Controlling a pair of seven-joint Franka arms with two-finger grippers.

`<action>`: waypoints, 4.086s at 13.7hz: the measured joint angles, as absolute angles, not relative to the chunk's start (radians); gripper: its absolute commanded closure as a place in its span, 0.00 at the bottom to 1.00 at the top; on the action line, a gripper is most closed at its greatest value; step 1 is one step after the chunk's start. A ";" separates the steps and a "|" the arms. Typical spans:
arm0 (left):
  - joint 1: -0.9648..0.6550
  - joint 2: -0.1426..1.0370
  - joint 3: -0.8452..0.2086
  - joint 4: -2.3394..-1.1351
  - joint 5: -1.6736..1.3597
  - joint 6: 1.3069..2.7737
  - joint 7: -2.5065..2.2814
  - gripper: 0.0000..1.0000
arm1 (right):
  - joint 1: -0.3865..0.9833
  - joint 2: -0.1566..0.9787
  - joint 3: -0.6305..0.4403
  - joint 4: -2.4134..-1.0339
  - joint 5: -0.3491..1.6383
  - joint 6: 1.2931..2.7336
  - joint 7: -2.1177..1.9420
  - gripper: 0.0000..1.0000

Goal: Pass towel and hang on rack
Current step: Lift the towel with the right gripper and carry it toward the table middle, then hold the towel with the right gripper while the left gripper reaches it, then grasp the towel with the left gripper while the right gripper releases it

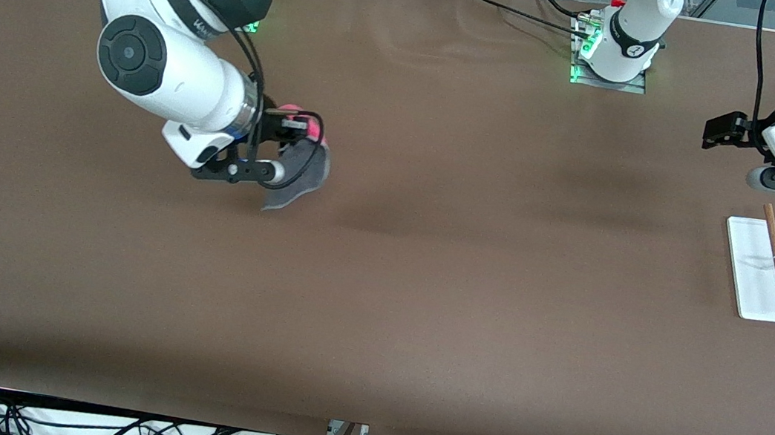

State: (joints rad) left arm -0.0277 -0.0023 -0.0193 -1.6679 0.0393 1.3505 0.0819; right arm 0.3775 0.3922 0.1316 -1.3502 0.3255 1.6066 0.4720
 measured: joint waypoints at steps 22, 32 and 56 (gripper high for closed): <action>0.085 0.261 -0.143 -1.849 -1.000 1.756 1.691 0.11 | 0.740 0.621 0.134 -1.087 0.588 2.199 1.407 1.00; 0.078 0.259 -0.209 -1.918 -1.186 1.802 1.802 0.91 | 0.741 0.621 0.133 -1.085 0.588 2.199 1.410 1.00; 0.144 0.233 -0.199 -1.787 -0.928 1.742 1.830 1.00 | 0.609 0.562 0.097 -1.048 0.445 1.918 1.168 0.00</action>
